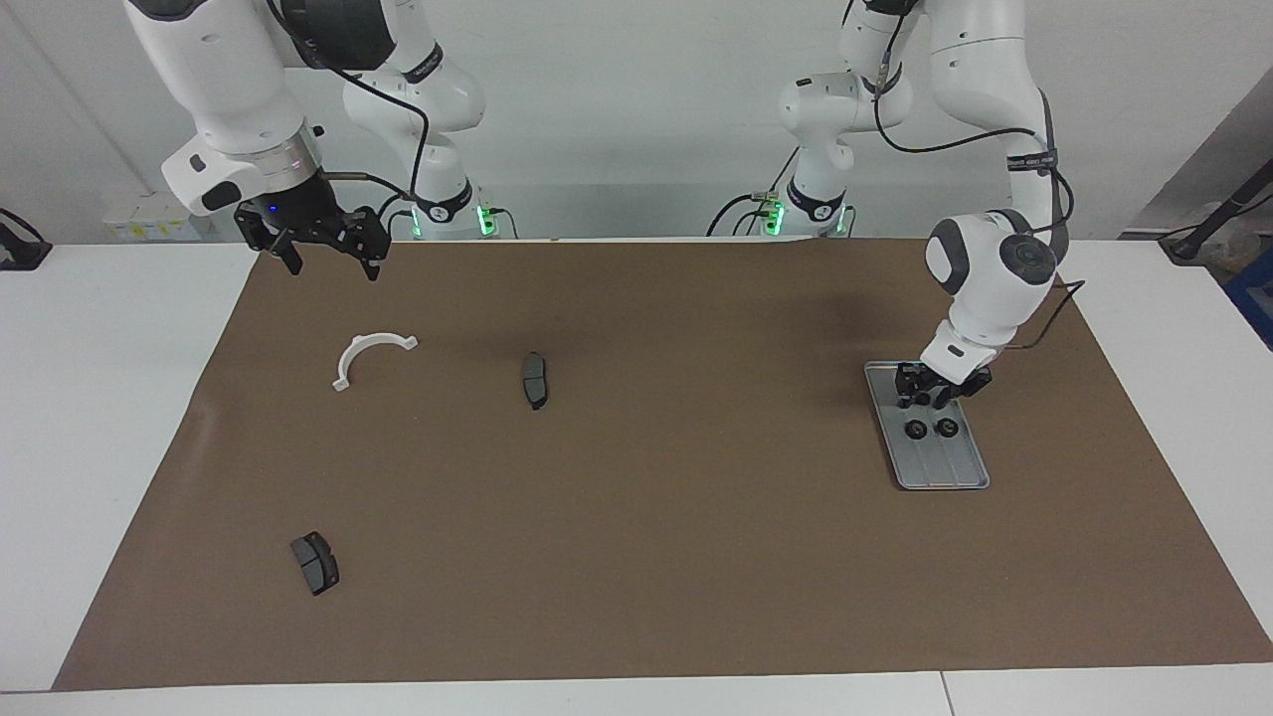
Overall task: Place bearing gear from tray to pile
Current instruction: 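Grasp the black gear in the tray with the left gripper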
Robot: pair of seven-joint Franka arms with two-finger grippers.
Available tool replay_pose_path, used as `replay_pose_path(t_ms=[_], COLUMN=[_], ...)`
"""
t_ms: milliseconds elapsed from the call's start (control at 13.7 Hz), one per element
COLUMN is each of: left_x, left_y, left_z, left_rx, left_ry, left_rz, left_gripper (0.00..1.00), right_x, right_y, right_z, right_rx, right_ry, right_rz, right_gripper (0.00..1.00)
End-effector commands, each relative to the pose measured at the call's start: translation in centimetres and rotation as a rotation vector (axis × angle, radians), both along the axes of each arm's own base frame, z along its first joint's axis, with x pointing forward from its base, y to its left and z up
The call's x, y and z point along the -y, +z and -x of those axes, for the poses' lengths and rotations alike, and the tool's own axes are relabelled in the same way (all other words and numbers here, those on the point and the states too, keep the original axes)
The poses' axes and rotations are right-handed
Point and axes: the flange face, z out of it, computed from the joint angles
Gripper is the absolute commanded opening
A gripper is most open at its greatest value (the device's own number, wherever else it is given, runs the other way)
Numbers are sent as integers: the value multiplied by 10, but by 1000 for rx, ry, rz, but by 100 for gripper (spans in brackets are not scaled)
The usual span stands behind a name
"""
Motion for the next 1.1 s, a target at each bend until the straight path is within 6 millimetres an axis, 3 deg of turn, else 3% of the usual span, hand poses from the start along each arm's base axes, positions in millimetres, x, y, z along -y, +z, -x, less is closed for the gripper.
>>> replay_pose_path(t_ms=[0, 511, 730, 803, 876, 1022], left_x=[-5, -6, -1, 3, 15, 71], left_y=[-6, -3, 13, 26, 37, 50], left_z=[7, 4, -15, -25, -32, -36], left_rx=[-4, 0, 2, -10, -20, -18], left_ry=[3, 1, 1, 17, 60, 139], left_rz=[-8, -8, -5, -4, -2, 1], left_gripper=[30, 0, 0, 0, 0, 0], right_x=[0, 5, 7, 9, 10, 10], right_y=[0, 1, 0, 2, 3, 1], right_z=[6, 5, 4, 3, 2, 1], right_rx=[3, 7, 9, 19, 30, 27], right_ry=[-12, -19, -24, -27, -26, -26], right_rz=[-5, -6, -6, -7, -7, -7], right_gripper=[100, 100, 100, 100, 100, 100])
